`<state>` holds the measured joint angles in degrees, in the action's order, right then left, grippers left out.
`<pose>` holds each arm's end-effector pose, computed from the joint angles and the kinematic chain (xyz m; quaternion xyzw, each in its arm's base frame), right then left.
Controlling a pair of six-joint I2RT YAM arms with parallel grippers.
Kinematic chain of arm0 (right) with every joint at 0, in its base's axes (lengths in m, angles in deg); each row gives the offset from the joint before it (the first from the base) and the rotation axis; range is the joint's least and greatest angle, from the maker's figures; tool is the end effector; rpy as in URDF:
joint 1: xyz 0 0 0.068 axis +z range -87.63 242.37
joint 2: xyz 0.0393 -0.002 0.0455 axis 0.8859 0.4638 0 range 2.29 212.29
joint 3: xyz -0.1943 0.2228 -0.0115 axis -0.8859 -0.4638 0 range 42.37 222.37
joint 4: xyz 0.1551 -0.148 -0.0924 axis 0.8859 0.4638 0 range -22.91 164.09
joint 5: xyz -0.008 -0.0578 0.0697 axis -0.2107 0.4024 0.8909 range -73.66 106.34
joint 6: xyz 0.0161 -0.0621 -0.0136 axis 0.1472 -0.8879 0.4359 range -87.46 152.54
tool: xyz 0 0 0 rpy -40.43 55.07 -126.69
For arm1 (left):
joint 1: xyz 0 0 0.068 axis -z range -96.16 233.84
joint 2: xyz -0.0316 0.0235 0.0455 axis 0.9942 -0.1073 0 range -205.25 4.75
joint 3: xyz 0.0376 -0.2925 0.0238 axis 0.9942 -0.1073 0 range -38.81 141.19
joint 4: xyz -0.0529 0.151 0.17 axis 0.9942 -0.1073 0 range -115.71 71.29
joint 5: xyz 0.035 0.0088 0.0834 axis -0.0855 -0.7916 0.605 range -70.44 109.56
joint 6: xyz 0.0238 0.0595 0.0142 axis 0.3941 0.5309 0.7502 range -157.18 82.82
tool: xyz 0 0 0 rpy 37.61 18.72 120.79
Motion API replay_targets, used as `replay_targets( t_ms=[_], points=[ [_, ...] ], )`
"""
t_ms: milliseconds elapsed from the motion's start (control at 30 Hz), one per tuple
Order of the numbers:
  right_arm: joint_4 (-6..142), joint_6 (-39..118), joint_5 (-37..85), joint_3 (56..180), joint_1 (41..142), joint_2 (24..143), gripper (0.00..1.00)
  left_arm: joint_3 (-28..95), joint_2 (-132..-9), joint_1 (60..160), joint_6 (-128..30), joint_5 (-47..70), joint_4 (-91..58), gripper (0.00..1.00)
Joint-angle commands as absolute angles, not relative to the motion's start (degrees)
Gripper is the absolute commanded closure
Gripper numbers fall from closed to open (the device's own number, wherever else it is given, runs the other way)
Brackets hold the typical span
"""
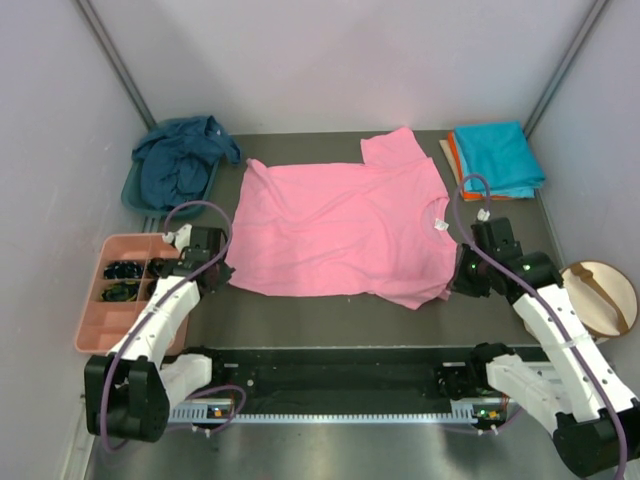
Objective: Fold and stack the t-shirts
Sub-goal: Fold the flattened tshirt in 1/3 of the way
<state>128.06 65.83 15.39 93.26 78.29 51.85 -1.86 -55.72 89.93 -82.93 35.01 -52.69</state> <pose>0.1063 0.0294 0.2892 0.1479 0.9537 0.1018 0.2414 0.1660 -0.0038 0.2287 -0.3582 0.8821 -0.0051 0.3058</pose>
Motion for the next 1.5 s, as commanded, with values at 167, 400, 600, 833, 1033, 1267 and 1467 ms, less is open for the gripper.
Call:
replay_targets(
  t_ms=[167,400,600,833,1033,1267,1467],
  points=[
    [123.96,68.57,9.41,93.08,77.48,50.10,1.00,-0.84,-56.51,89.73,-82.53,39.94,-50.80,1.00],
    [114.21,68.66,6.59,94.05,77.48,57.82,1.00,3.20,-63.71,89.64,-82.35,44.87,-43.07,1.00],
    [107.10,67.52,4.48,97.91,76.34,67.67,1.00,7.07,-72.32,89.55,-82.53,45.49,-36.74,1.00],
    [104.01,65.41,4.04,101.95,73.45,73.48,1.00,10.67,-79.88,89.46,-83.14,46.63,-32.52,1.00],
    [102.87,63.47,3.95,105.73,70.98,76.82,1.00,13.57,-82.44,89.11,-82.18,47.69,-31.99,1.00],
    [101.72,62.51,4.39,110.13,70.01,83.06,1.00,17.00,-84.98,88.76,-81.56,48.48,-31.20,1.00],
    [100.84,62.42,5.00,112.85,69.93,87.72,1.00,18.93,-87.88,88.67,-81.65,48.04,-29.88,1.00]
  ],
)
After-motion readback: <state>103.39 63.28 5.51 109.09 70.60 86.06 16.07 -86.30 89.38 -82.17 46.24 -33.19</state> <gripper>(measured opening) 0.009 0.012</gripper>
